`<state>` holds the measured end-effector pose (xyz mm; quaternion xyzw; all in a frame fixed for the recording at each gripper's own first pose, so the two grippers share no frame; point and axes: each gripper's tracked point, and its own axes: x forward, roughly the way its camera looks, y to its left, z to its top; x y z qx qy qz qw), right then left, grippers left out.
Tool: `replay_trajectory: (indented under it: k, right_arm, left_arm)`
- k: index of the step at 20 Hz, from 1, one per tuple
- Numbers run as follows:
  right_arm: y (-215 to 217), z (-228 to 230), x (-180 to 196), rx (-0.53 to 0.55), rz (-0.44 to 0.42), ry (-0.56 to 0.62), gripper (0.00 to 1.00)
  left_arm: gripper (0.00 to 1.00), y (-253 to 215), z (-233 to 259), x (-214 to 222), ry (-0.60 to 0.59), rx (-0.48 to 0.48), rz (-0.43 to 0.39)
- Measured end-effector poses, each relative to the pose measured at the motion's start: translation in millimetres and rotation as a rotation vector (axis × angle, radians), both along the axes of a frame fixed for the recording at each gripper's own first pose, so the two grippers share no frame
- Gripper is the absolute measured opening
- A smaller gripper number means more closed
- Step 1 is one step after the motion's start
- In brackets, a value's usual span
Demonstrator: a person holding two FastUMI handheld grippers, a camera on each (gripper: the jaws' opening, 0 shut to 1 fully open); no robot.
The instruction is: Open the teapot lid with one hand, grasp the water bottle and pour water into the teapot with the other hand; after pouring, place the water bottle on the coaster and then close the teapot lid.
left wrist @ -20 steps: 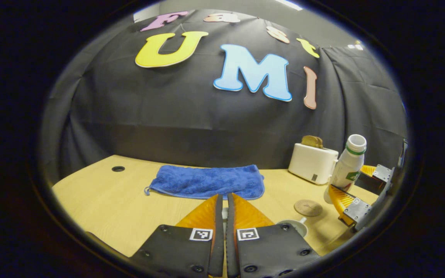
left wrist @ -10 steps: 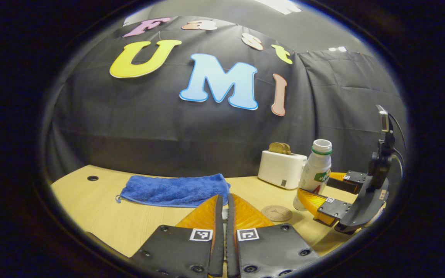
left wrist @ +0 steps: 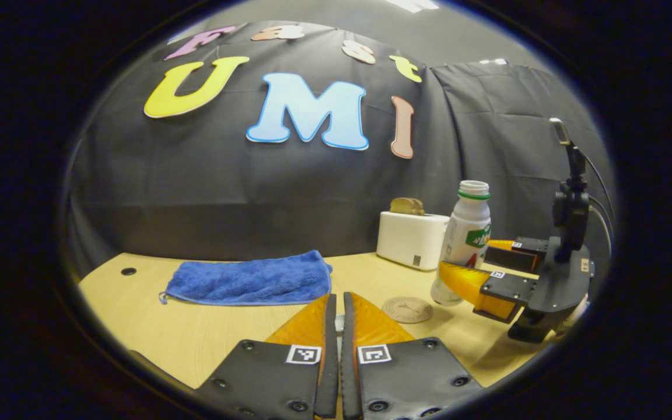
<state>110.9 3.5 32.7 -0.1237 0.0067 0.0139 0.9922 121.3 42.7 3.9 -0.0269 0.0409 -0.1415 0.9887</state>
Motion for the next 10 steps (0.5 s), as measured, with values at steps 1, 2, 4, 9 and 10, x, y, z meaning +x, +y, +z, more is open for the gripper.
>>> replay_trajectory:
  k: [1, 2, 4, 9, 10]
  right_arm:
    - [-1, -1, 1, 0.002, 0.002, -0.001, 0.80]
    - [0, 0, 1, 0.003, 0.006, -0.005, 0.80]
    - [-1, 3, 0, 0.003, 0.007, -0.011, 0.80]
    - [-5, 2, 3, 0.004, 0.000, -0.015, 0.80]
    - [-6, 2, 3, 0.003, -0.001, -0.013, 0.80]
  left_arm:
    - [0.13, -3, -1, 1, 0.002, 0.003, -0.006]
    - [0.09, -5, -3, 0, 0.004, 0.007, -0.012]
    - [0.13, -7, -8, 2, 0.012, 0.025, -0.012]
    - [0.09, -9, -11, 3, 0.013, 0.044, -0.015]
    - [0.13, -11, -12, 2, 0.012, 0.055, -0.018]
